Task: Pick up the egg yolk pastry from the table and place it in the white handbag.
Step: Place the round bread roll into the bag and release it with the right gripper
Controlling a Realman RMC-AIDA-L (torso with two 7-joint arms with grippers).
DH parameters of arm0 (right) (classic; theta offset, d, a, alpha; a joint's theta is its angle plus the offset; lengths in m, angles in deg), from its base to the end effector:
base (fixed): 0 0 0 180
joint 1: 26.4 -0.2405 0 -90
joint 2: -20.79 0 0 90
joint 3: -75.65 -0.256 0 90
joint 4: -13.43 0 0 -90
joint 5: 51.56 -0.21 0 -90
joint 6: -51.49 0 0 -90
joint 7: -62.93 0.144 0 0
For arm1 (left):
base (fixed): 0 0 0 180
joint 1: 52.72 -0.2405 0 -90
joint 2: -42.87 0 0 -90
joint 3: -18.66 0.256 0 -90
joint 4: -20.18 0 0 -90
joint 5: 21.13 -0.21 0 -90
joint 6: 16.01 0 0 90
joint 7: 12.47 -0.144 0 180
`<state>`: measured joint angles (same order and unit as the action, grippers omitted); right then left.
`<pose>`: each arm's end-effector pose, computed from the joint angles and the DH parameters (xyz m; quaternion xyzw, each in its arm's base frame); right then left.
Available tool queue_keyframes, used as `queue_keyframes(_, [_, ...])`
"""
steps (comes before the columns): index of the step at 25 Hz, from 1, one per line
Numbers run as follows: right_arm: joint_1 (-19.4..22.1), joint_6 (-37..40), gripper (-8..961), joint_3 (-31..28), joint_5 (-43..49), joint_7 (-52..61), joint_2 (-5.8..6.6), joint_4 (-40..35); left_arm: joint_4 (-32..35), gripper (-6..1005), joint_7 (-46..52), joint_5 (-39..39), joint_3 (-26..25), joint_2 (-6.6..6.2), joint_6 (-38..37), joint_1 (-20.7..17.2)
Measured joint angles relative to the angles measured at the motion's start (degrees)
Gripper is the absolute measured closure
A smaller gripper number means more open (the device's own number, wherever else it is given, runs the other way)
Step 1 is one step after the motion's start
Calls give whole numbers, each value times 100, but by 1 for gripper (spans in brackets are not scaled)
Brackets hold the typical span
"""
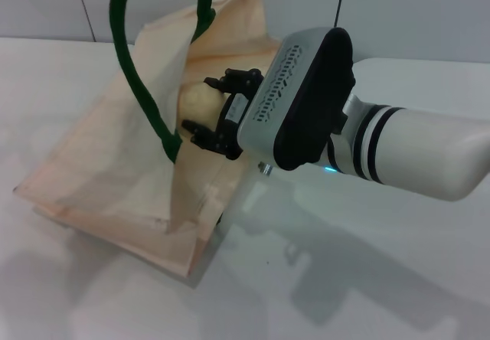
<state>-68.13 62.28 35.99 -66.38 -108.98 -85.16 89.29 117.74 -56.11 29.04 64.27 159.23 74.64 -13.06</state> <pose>0.0712 0.3424 -0.1122 -0.9521 -0.0391 0.1000 0.2864 -0.0969 0.3838 0.1647 -0.9059 -0.2087 -0.1379 0.3417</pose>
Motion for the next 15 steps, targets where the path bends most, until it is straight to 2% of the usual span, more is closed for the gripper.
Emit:
queue_keyframes(7, [-58,-39,327,-74,209,1,-193,-393,3,842,31,7,56,8,5,-60])
queue_keyframes(15, [-56,-53,328,-104,270,4,-216,-437,136,831,111,15,155,19,18,-135])
